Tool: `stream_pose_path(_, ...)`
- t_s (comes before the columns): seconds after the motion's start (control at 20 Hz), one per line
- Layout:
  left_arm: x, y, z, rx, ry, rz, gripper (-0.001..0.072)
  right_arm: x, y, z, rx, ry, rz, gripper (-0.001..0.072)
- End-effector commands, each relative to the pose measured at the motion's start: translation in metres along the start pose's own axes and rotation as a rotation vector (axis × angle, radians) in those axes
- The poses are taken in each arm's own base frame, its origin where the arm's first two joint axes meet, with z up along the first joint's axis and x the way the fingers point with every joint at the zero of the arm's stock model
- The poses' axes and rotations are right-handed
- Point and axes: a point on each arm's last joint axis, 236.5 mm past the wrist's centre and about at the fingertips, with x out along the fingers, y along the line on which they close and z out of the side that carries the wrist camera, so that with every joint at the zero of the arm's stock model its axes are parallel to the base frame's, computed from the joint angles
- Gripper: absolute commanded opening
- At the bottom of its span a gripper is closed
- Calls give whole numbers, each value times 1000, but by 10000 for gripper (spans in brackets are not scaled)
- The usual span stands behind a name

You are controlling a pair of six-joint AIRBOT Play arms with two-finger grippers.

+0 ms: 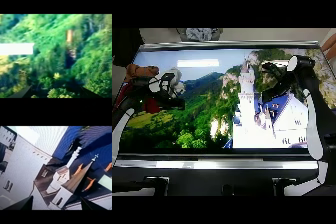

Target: Fold the shirts.

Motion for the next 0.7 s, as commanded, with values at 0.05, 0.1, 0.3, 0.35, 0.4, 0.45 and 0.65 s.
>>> stream_pose_path(0.05,0,0,0,0,0,0,718,0,0,0,0,0,1,701)
stream_pose_path(0.1,0,0,0,0,0,0,718,0,0,0,-1,0,1,701)
stream_pose_path(0.3,0,0,0,0,0,0,718,0,0,0,-1,1,0,701)
stream_pose_path(0.35,0,0,0,0,0,0,718,0,0,0,0,0,0,701)
stream_pose_path(0.4,0,0,0,0,0,0,718,0,0,0,0,0,0,701)
stream_pose_path(0.45,0,0,0,0,0,0,718,0,0,0,0,0,0,701)
stream_pose_path(0.65,1,-1,1,-1,-2,-4,718,-1,-12,25,0,-105,-53,702)
